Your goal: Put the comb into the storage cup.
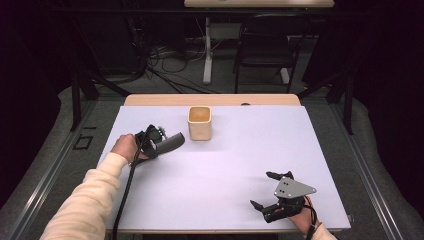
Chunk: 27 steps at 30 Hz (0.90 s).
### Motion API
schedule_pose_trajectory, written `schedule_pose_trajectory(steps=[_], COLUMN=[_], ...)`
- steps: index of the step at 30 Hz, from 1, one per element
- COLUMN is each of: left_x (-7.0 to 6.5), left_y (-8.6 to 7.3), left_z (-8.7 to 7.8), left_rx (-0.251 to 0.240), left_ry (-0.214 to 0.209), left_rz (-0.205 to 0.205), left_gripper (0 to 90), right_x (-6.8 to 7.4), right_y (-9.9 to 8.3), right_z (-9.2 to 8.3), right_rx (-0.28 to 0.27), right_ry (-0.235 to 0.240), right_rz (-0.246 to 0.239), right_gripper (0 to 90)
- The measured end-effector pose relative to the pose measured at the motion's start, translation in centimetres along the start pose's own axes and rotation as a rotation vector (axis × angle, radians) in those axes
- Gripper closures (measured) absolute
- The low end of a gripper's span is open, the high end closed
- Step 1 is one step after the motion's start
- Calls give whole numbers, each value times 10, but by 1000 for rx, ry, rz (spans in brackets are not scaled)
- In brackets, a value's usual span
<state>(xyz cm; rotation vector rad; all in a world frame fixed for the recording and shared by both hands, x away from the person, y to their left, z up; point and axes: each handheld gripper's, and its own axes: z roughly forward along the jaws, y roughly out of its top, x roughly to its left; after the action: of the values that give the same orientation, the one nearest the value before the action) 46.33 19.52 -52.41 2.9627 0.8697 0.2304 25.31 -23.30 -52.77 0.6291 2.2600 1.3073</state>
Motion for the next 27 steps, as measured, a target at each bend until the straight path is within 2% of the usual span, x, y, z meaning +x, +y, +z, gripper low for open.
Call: schedule_pose_trajectory(steps=[11, 21, 27], left_x=[3, -2, -4], left_y=[-9, -18, -24], left_z=[-9, -23, -30], left_rx=[-67, -175, -233], left_ry=[-4, -8, 4], left_rz=[-72, -111, -142], left_gripper=[721, 721, 721], right_x=[0, 0, 0], right_y=[0, 0, 0], right_z=[0, 0, 0], right_rx=[4, 0, 2], right_ry=[1, -2, -2], right_rz=[-2, -4, -3], right_gripper=[2, 2, 2])
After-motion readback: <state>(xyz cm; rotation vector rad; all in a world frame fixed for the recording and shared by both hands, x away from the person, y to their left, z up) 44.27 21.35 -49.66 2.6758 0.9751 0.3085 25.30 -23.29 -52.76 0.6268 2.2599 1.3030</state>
